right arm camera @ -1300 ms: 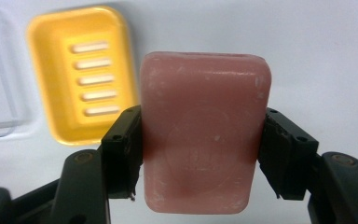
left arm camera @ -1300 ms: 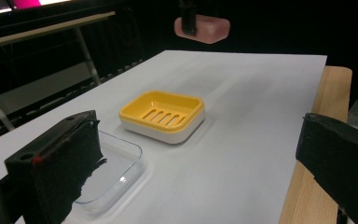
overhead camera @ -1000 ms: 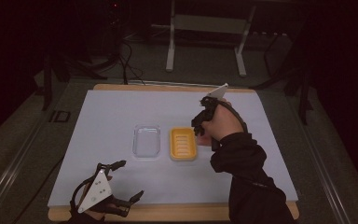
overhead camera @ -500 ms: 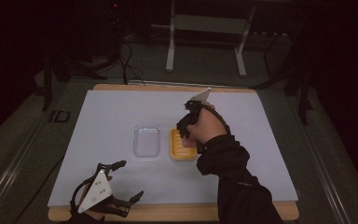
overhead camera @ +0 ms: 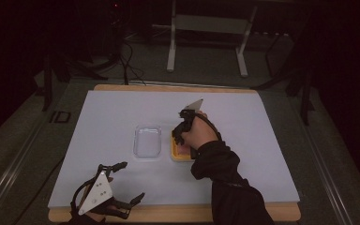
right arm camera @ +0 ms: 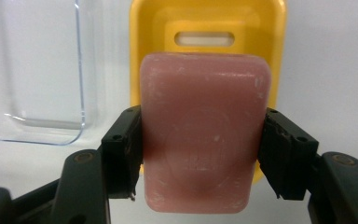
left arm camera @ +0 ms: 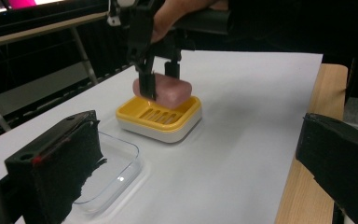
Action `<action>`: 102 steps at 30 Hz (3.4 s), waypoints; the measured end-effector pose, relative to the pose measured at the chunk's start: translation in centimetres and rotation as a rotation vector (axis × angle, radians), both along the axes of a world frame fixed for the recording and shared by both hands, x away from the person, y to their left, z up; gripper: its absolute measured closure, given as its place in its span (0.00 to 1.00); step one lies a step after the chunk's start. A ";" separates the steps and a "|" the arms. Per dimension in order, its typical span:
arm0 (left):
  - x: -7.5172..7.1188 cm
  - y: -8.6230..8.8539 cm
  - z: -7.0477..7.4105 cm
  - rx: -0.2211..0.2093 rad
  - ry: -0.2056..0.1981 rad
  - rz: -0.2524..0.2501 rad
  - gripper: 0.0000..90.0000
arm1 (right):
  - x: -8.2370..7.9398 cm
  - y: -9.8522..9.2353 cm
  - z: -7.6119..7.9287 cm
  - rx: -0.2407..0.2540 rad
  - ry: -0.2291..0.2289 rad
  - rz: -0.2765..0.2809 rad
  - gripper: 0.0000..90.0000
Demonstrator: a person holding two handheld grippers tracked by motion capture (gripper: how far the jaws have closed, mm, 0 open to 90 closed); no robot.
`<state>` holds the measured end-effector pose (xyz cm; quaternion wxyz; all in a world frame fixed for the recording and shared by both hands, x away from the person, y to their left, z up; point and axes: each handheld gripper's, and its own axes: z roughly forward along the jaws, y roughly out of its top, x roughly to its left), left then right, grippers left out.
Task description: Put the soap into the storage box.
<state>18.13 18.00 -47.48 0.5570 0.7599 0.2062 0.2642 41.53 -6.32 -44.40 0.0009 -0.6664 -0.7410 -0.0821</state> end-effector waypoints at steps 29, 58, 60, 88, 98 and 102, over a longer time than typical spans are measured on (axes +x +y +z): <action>0.0 -0.1 -0.1 0.013 0.004 -0.007 0.01 | 1.1 0.5 -1.3 -0.013 -0.032 0.081 0.30; 0.3 -0.3 -0.3 0.026 0.012 -0.001 0.01 | -2.7 -6.4 1.2 0.219 -0.194 0.608 0.22; 0.3 -0.3 -0.3 0.026 0.014 0.000 0.01 | -3.1 -7.0 1.0 0.210 -0.217 0.640 0.22; 0.4 -0.4 -0.4 0.030 0.013 0.002 0.01 | -8.4 -15.4 -2.1 0.268 -0.472 0.617 0.22; 0.4 -0.5 -0.4 0.036 0.015 0.003 0.01 | -10.1 -17.3 -2.3 0.321 -0.559 0.554 0.21; 0.4 -0.4 -0.4 0.037 0.014 0.003 0.01 | -11.0 -19.0 -2.5 0.322 -0.592 0.508 0.21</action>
